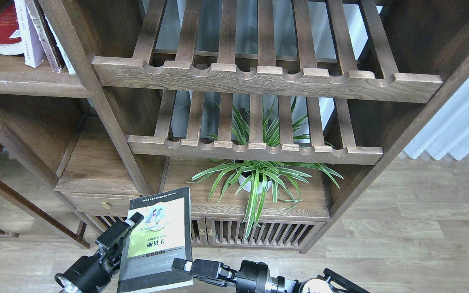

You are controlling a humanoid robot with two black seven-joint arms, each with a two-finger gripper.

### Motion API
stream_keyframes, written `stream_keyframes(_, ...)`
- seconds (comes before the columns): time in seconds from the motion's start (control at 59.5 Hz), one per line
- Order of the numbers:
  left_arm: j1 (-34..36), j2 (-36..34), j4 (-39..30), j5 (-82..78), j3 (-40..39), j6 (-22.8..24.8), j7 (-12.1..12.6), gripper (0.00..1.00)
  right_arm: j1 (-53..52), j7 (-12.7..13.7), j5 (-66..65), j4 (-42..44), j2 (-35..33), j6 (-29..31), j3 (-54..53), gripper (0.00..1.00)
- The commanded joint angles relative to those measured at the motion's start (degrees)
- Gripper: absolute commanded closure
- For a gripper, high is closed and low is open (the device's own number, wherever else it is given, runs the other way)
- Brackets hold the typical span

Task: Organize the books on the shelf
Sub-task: 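Grasp the green book with the left gripper from the right gripper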

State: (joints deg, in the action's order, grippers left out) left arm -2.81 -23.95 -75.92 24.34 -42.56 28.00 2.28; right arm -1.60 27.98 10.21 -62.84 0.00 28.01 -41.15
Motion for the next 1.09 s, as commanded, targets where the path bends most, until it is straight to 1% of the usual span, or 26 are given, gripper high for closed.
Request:
stream_keyframes(0.0,0.61,0.05,-0.02,0.00,0.98,0.00,-0.78,0.50,0.02,0.02,-0.02,0.00,0.00,-0.01,0.02,0.95)
stream_keyframes(0.067,0.88,0.05,0.07,0.00,1.42,0.00,-0.87,0.55,0.11,0.02,-0.02,0.00,0.00,-0.01,0.02,0.95)
stream_keyframes(0.118,1.23,0.05,0.07,0.09,1.77,0.00,-0.87,0.59,0.11,0.02,-0.02,0.00,0.00,-0.01,0.02,0.95)
stream_keyframes(0.185,1.40,0.05,0.16,0.09,2.04,0.00,-0.87,0.71,0.46,0.02,-0.02,-0.09,0.00,-0.01,0.02,0.95)
stream_keyframes(0.218,1.49,0.05,0.16,0.09,2.13,0.00,-0.87,0.74,0.46,0.02,-0.02,0.00,0.00,-0.01,0.02,0.95)
stream_keyframes(0.235,1.49,0.05,0.16,0.09,2.21,0.00,-0.87,0.79,0.46,0.02,-0.02,-0.09,0.00,-0.01,0.02,0.95)
stream_keyframes(0.252,1.49,0.05,0.16,0.09,2.21,0.00,-0.87,0.80,0.46,0.02,-0.02,-0.09,0.00,-0.01,0.02,0.95)
stream_keyframes(0.269,1.49,0.05,0.16,0.18,2.30,0.00,-0.87,0.86,0.46,0.02,-0.02,-0.01,0.00,-0.01,0.02,0.95)
stream_keyframes(0.302,1.49,0.13,0.16,0.27,2.30,0.00,-0.87,0.91,0.46,0.02,-0.10,0.00,0.00,-0.01,0.02,0.95)
stream_keyframes(0.437,1.67,-0.13,0.16,0.44,2.57,0.00,-0.61,0.92,0.11,0.02,-0.10,0.08,0.00,-0.01,-0.59,0.95)
stream_keyframes(0.588,1.14,-2.32,-0.28,0.35,2.92,0.00,-0.08,0.92,-1.56,0.02,0.60,0.70,0.00,-0.01,-1.48,0.95)
stream_keyframes(0.957,0.88,-5.23,-1.60,0.27,2.04,0.00,-0.08,0.92,-2.79,0.02,0.78,1.58,0.00,-0.01,-1.56,0.95)
stream_keyframes(1.075,0.35,-6.11,-3.18,0.27,1.51,0.00,-0.08,0.91,-2.79,0.02,0.86,2.37,0.00,-0.01,-2.62,0.94)
